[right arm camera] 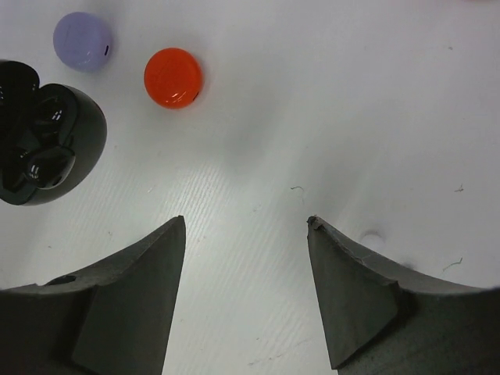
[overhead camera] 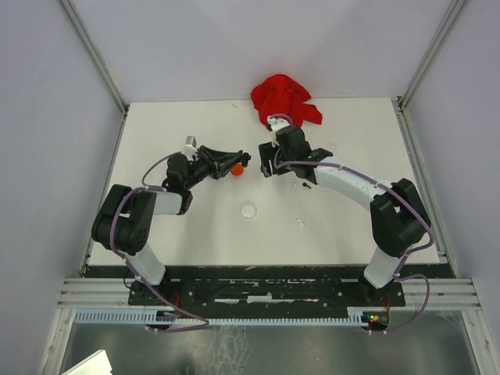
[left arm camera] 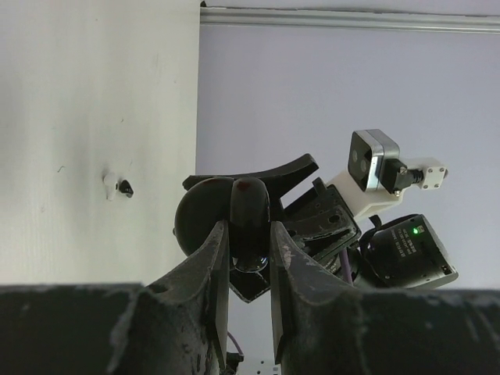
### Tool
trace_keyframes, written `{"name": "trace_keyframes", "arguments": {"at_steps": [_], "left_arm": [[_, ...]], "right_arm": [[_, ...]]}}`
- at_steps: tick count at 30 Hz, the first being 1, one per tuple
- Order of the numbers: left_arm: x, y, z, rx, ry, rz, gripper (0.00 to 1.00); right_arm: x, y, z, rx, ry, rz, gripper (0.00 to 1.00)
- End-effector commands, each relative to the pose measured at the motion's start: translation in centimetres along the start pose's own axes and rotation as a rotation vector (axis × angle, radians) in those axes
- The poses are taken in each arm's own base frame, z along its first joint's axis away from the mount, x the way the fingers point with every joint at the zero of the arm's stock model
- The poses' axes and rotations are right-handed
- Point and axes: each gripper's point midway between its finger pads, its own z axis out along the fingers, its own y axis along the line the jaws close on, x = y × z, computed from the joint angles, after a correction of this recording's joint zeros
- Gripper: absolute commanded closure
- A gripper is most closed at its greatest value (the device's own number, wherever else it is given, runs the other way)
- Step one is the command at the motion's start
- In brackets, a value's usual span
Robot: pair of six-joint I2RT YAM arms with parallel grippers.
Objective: Insert the wireless bluetooth earbuds into the charging case
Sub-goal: Place the earbud in the charging case.
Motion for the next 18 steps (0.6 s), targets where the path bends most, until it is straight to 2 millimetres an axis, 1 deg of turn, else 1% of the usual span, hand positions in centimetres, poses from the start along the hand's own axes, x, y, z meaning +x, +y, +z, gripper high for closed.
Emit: {"name": "trace_keyframes", "arguments": {"at_steps": [1,8,18], "left_arm": [[0.5,-2.2,0.1,0.051,0.011,0.096,0.97],[1.2,-2.0,0.7,0.041,0.032,0.101,0.97],[1.9,-1.4,1.1,0.028,0.051,0.099,0.97]], "right_arm": [[-3.5,0.9,-0.5,-0.023,-0.081,0.018,0.28],[-3.7,1.4,0.2,-0.039,-0.077,0.018,0.29],[-5.0,1.8,0.3,-0.045,-0.097,0.007,0.29]]}}
